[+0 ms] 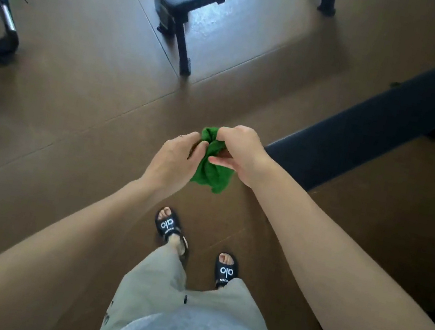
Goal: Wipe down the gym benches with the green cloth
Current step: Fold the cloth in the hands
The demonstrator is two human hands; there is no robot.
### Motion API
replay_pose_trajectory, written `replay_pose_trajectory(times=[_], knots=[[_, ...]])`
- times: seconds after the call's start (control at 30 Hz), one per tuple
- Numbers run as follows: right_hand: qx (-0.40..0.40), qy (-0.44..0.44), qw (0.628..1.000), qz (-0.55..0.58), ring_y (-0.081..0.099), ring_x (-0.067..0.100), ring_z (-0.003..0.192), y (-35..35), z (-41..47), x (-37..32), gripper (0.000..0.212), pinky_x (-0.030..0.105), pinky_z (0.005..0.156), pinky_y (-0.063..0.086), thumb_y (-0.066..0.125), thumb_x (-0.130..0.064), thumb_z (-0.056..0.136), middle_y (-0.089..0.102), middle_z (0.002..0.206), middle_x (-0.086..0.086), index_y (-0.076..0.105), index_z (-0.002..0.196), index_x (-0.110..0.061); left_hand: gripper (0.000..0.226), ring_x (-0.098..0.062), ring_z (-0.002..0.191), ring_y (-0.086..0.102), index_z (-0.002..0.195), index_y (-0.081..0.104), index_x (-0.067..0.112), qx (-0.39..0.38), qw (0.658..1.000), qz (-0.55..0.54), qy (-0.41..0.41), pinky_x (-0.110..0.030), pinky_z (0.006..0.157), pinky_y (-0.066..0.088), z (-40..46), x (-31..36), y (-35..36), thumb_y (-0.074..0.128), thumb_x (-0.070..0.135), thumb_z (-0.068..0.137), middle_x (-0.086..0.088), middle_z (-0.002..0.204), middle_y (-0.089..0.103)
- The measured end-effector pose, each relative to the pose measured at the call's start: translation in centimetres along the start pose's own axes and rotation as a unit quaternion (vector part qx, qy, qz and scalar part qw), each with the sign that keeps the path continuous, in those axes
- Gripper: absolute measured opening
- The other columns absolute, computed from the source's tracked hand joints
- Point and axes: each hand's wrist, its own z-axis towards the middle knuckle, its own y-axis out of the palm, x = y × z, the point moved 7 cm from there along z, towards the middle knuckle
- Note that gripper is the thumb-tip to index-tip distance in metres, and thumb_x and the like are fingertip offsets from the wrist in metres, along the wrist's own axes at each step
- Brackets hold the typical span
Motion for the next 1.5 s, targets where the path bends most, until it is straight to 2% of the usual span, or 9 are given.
replay_pose_trajectory(times=[0.13, 0.37, 0.6, 0.77, 0.97, 1.07, 1.3, 1.4, 1.5], knots=[[0.014, 0.002, 0.997, 0.070, 0.067, 0.026, 0.077, 5.6, 6.8, -6.1, 0.016, 0.029, 0.056, 0.058, 0.052, 0.000, 0.093, 0.065, 0.095, 0.017, 0.063, 0.105, 0.001, 0.024, -0.008, 0.068, 0.050, 0.081, 0.047, 0.027, -0.012, 0.996, -0.085, 0.020, -0.030, 0.060, 0.035, 7.9, -3.2, -5.3, 0.053, 0.035, 0.104, 0.008, 0.074, 0.055], [0.025, 0.007, 0.991, 0.133, 0.069, 0.024, 0.074, 14.0, 16.9, -16.4, 0.017, 0.028, 0.061, 0.060, 0.052, -0.005, 0.096, 0.066, 0.087, 0.016, 0.068, 0.100, -0.002, 0.024, -0.025, 0.074, 0.050, 0.091, 0.039, 0.021, -0.050, 0.991, 0.019, 0.120, -0.037, 0.063, 0.038, 22.9, -7.5, -15.7, 0.060, 0.011, 0.084, 0.009, 0.078, 0.049], [0.105, -0.055, 0.987, -0.110, 0.065, 0.021, 0.070, 14.7, 28.1, -25.3, 0.010, 0.035, 0.063, 0.061, 0.063, -0.017, 0.089, 0.065, 0.077, 0.005, 0.061, 0.082, -0.010, 0.018, -0.029, 0.077, 0.057, 0.101, 0.039, 0.030, -0.159, 0.931, 0.249, 0.212, -0.041, 0.063, 0.051, 38.2, -9.2, -21.3, 0.049, 0.019, 0.091, 0.005, 0.090, 0.053], [-0.003, -0.017, 0.997, 0.079, 0.054, 0.013, 0.085, 16.7, 37.4, -30.4, 0.018, 0.035, 0.083, 0.037, 0.064, -0.040, 0.088, 0.062, 0.076, -0.010, 0.061, 0.077, -0.026, 0.017, -0.017, 0.069, 0.056, 0.098, 0.053, 0.018, -0.251, 0.967, 0.002, 0.039, -0.033, 0.061, 0.045, 50.0, -10.5, -24.3, 0.050, 0.006, 0.087, 0.000, 0.081, 0.059], [-0.105, 0.074, 0.967, 0.221, 0.065, 0.022, 0.098, 21.5, 44.1, -34.8, 0.046, 0.042, 0.101, 0.043, 0.071, -0.049, 0.082, 0.072, 0.107, 0.003, 0.061, 0.117, -0.020, 0.028, -0.020, 0.071, 0.051, 0.091, 0.055, 0.017, -0.250, 0.931, -0.237, -0.123, -0.030, 0.060, 0.041, 60.9, -12.9, -29.6, 0.052, 0.009, 0.064, -0.010, 0.081, 0.057], [-0.146, 0.069, 0.949, 0.271, 0.070, 0.025, 0.100, 25.2, 47.1, -38.7, 0.027, 0.039, 0.094, 0.050, 0.064, -0.037, 0.093, 0.074, 0.112, 0.008, 0.076, 0.110, -0.020, 0.037, -0.024, 0.080, 0.050, 0.096, 0.052, 0.020, -0.219, 0.927, -0.267, -0.143, -0.033, 0.064, 0.038, 66.4, -14.6, -32.8, 0.056, 0.006, 0.062, -0.014, 0.089, 0.059], [-0.119, 0.054, 0.944, 0.304, 0.066, 0.031, 0.117, 32.0, 58.2, -47.9, 0.039, 0.041, 0.104, 0.052, 0.066, -0.023, 0.093, 0.068, 0.133, 0.017, 0.068, 0.129, -0.008, 0.059, -0.036, 0.100, 0.062, 0.124, 0.042, 0.025, -0.271, 0.901, -0.305, -0.150, -0.048, 0.083, 0.053, 79.4, -21.2, -39.3, 0.051, -0.017, 0.083, -0.031, 0.123, 0.060], [-0.068, 0.046, 0.937, 0.340, 0.075, 0.020, 0.093, 34.3, 63.5, -51.5, 0.018, 0.027, 0.078, 0.061, 0.061, -0.007, 0.096, 0.076, 0.103, 0.010, 0.071, 0.110, -0.004, 0.067, -0.036, 0.099, 0.064, 0.121, 0.051, 0.033, -0.320, 0.897, -0.280, -0.123, -0.037, 0.071, 0.059, 85.3, -24.4, -42.1, 0.046, -0.024, 0.086, -0.027, 0.124, 0.057], [-0.023, 0.030, 0.913, 0.407, 0.074, 0.017, 0.083, 36.9, 67.8, -54.5, 0.017, 0.023, 0.070, 0.061, 0.054, 0.004, 0.096, 0.075, 0.094, 0.010, 0.068, 0.102, -0.004, 0.062, -0.034, 0.094, 0.067, 0.102, 0.064, 0.046, -0.345, 0.914, -0.185, -0.108, -0.051, 0.082, 0.062, 90.9, -27.3, -44.4, 0.061, -0.008, 0.072, -0.016, 0.116, 0.063]])
